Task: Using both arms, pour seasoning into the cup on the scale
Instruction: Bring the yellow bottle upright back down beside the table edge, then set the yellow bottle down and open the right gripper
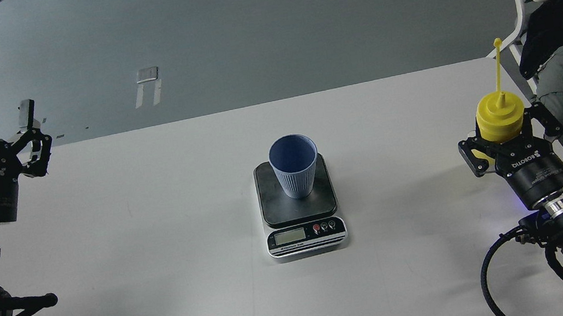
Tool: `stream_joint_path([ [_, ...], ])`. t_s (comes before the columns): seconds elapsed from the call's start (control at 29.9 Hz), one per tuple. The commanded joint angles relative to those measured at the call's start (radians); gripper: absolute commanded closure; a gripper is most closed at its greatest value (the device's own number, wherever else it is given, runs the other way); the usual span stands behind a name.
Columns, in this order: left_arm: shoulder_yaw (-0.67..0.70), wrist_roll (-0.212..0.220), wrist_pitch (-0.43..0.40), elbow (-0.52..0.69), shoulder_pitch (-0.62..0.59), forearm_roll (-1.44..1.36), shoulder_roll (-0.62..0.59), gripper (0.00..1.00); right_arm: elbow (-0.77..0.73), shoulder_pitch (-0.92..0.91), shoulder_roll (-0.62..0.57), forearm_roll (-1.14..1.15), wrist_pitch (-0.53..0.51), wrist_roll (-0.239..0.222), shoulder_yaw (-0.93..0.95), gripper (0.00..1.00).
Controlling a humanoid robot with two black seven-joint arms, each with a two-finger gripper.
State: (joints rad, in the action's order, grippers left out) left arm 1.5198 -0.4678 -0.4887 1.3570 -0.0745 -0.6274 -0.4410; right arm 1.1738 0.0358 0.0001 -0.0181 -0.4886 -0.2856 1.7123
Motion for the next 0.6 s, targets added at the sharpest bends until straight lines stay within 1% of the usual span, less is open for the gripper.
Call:
stream_joint_path([
  [0.0, 0.000, 0.000, 0.000, 0.008, 0.002, 0.000, -0.005, 0.01, -0.045, 0.006, 0.000, -0.029, 0.000, -0.009, 0.006, 1.00],
  [0.17, 0.000, 0.000, 0.000, 0.014, 0.004, 0.000, -0.007, 0.01, -0.057, 0.007, 0.000, -0.029, 0.000, -0.007, 0.006, 1.00],
  [0.2, 0.002, -0.002, 0.000, 0.017, 0.004, 0.000, -0.007, 0.01, -0.059, 0.007, 0.000, -0.029, 0.000, -0.009, 0.007, 0.98],
  [0.23, 0.002, -0.002, 0.000, 0.021, 0.004, 0.000, -0.007, 0.01, -0.059, 0.006, 0.000, -0.029, 0.000, -0.009, 0.012, 0.89],
  [0.27, 0.002, -0.002, 0.000, 0.024, 0.005, 0.000, -0.007, 0.01, -0.059, 0.006, 0.000, -0.029, 0.000, -0.009, 0.016, 0.83],
  [0.3, 0.003, -0.002, 0.000, 0.024, 0.010, 0.000, -0.008, 0.01, -0.059, 0.006, 0.000, -0.029, 0.000, -0.009, 0.021, 0.70],
  [0.33, 0.003, -0.002, 0.000, 0.025, 0.013, 0.000, -0.008, 0.01, -0.057, 0.007, 0.000, -0.029, 0.000, -0.009, 0.023, 0.62],
  [0.37, 0.005, -0.002, 0.000, 0.027, 0.015, 0.000, -0.008, 0.01, -0.054, 0.006, 0.000, -0.034, 0.000, -0.007, 0.026, 0.42],
  [0.4, 0.007, -0.002, 0.000, 0.027, 0.015, 0.000, -0.008, 0.01, -0.054, 0.007, 0.000, -0.037, 0.000, -0.007, 0.032, 0.29],
  [0.43, 0.010, -0.002, 0.000, 0.027, 0.015, 0.000, -0.011, 0.01, -0.056, 0.007, 0.000, -0.049, 0.000, -0.009, 0.045, 0.05],
  [0.54, 0.011, -0.002, 0.000, 0.028, 0.016, 0.000, -0.021, 0.01, -0.057, 0.009, 0.000, -0.100, 0.000, -0.012, 0.061, 0.00],
  [0.57, 0.013, -0.003, 0.000, 0.028, 0.016, 0.000, -0.022, 0.01, -0.057, 0.012, 0.000, -0.115, 0.000, -0.021, 0.064, 0.00],
])
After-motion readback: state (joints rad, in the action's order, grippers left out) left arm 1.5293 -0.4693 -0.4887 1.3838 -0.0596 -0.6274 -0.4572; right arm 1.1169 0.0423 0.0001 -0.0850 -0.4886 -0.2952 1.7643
